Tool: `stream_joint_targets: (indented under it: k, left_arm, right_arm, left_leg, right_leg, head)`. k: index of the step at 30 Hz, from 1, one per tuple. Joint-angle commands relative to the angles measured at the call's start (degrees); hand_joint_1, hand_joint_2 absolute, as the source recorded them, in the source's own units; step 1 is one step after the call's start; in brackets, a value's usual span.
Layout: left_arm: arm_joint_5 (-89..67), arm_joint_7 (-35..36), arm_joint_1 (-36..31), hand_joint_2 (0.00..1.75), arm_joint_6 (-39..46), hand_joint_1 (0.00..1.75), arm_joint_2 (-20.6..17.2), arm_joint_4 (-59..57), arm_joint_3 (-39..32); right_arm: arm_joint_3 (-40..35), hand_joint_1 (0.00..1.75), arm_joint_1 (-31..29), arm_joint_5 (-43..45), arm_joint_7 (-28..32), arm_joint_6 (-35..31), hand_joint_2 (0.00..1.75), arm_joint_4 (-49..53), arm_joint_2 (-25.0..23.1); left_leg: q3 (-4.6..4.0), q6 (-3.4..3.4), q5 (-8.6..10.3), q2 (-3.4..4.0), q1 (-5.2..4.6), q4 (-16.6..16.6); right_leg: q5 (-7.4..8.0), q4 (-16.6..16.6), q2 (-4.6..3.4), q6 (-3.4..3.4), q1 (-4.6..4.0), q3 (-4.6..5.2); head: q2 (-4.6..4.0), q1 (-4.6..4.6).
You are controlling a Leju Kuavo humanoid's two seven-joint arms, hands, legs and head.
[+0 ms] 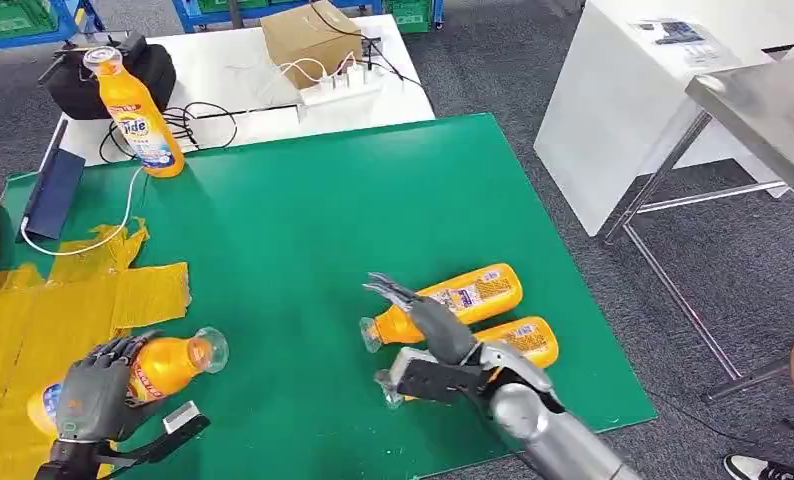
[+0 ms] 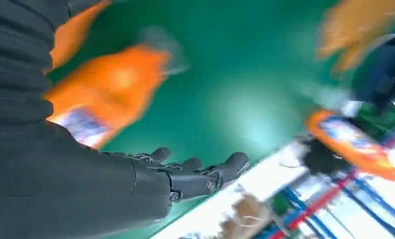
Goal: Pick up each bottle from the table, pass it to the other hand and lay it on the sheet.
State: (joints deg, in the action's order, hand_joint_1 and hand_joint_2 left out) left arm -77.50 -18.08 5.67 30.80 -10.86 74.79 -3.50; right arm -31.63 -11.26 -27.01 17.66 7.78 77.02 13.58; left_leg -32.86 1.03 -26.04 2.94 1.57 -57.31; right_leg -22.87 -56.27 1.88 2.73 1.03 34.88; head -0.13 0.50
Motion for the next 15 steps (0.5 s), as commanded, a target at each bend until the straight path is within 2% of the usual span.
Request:
stream_joint_targets:
  k: [1,2,3,6,10,13,15]
  left_arm:
    - [-2.65,1.51,-4.24,1.75,-3.54,1.75,-3.17,-15.03,4.02]
    - [-3.46,2.89,-5.27,1.75,-4.52,1.75,-4.25,-17.62,6.1]
    - [-5.66,5.81,-6.3,1.75,-3.61,0.0,-5.07,-19.89,7.55]
    - [-6.22,7.29,-8.51,1.75,-3.15,0.0,-5.6,-23.94,9.13]
    - [-4.67,7.87,-12.38,1.75,-3.31,0.0,-6.44,-29.85,11.25]
    - [-4.46,7.75,-12.5,1.75,-3.37,0.0,-6.44,-29.99,11.34]
    - [-3.98,7.7,-12.37,1.75,-3.81,0.0,-6.59,-29.41,11.76]
  right_arm:
    - [-1.95,0.0,0.03,0.37,-1.94,2.31,1.75,1.84,10.98]
    - [-2.42,0.0,0.09,0.82,-2.11,3.17,1.75,1.84,13.82]
    - [-2.99,0.0,-0.34,0.79,-2.3,3.79,1.75,1.88,16.11]
    - [-2.96,0.0,-0.79,1.36,-2.38,5.2,1.75,2.54,18.94]
    - [-4.06,0.0,-2.33,1.72,-4.83,7.26,1.75,5.03,25.39]
    - [-3.87,0.0,-2.21,1.77,-4.87,7.3,1.75,5.29,25.81]
    - [-4.41,0.0,-2.21,2.11,-5.69,7.93,1.75,5.44,26.07]
  left_leg:
    - [0.15,-0.08,0.0,-0.15,-0.06,0.09]
    - [0.32,-0.12,-0.04,-0.32,-0.07,0.12]
    - [0.26,-0.1,-0.02,-0.34,-0.09,0.09]
    - [0.24,-0.14,0.01,-0.42,-0.14,0.08]
    - [0.16,-0.11,0.02,-0.29,-0.17,0.06]
    - [0.22,-0.21,0.1,-0.47,-0.26,0.08]
    - [0.27,-0.22,0.08,-0.45,-0.2,0.11]
  right_leg:
    - [-0.04,0.02,-0.04,-0.06,0.07,-0.12]
    - [-0.1,0.05,-0.01,-0.12,0.09,-0.31]
    - [-0.09,0.02,0.07,-0.09,0.13,-0.25]
    - [-0.06,0.03,0.11,-0.06,0.17,-0.22]
    - [-0.01,-0.03,0.04,-0.05,0.21,-0.19]
    - [-0.01,-0.01,0.27,-0.03,0.29,-0.35]
    - [0.04,0.05,0.12,-0.07,0.24,-0.5]
  head:
    - [0.0,0.0]
    - [0.0,-0.02]
    - [0.0,0.0]
    - [0.0,-0.04]
    - [0.0,-0.02]
    - [0.0,-0.02]
    - [0.0,-0.02]
